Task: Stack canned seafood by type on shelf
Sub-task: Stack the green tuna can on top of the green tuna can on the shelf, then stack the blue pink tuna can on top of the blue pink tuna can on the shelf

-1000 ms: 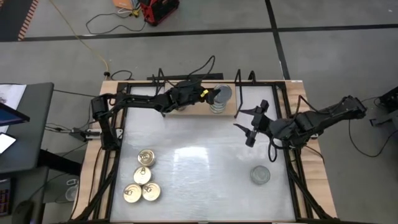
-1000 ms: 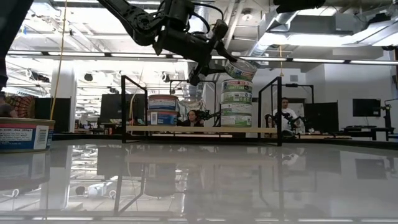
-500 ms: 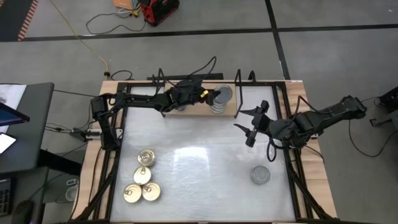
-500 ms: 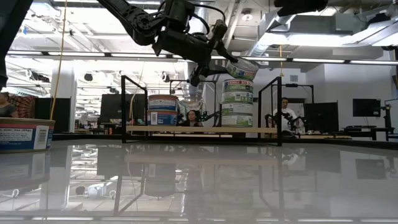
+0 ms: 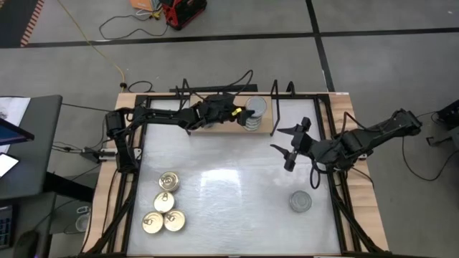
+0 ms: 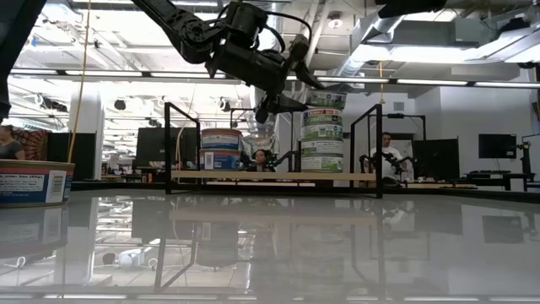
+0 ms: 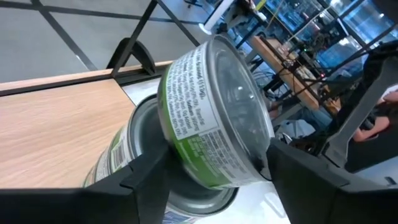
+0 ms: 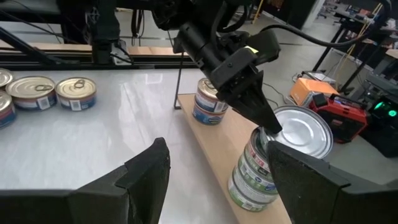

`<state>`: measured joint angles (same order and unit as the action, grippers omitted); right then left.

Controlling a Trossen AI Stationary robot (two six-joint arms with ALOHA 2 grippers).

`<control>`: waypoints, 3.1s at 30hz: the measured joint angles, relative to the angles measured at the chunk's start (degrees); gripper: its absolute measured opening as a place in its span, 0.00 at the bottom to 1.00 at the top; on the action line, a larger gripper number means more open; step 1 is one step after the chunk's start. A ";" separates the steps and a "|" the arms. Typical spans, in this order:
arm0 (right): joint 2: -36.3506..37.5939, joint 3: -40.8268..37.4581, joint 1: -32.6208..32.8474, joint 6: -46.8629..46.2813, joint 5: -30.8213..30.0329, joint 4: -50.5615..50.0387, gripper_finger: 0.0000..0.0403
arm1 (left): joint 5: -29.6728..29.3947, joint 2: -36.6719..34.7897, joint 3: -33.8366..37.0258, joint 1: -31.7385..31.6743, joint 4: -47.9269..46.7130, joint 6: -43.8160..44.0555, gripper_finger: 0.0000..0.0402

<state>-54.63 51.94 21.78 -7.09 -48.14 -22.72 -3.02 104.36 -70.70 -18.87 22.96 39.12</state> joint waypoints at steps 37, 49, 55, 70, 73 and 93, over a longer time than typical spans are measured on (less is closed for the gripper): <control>-0.73 0.00 2.15 -2.65 4.26 -9.28 0.72 | -15.06 -17.86 -0.07 17.01 -23.85 -54.49 0.63; -11.30 -1.03 -1.90 4.01 14.73 2.07 0.72 | -15.48 -20.09 4.12 39.60 -58.02 -38.36 0.63; -14.49 -0.96 -5.16 7.13 16.94 6.32 0.72 | -15.07 -20.06 4.13 44.79 -75.59 -21.04 0.63; -14.78 -0.94 -6.69 8.77 16.96 8.87 0.72 | -16.64 -20.04 15.46 42.95 -89.85 -7.41 0.63; -14.78 -0.94 -6.40 9.47 16.97 9.51 0.72 | -16.84 -20.04 18.17 41.97 -85.57 -9.55 0.63; -12.45 -0.92 -4.49 9.12 17.00 6.93 0.72 | -25.00 -22.25 18.29 37.47 -41.53 -41.59 0.63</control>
<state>-67.08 51.03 17.29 2.03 -31.14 -15.79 -28.02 82.11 -52.40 18.60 -18.56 -2.47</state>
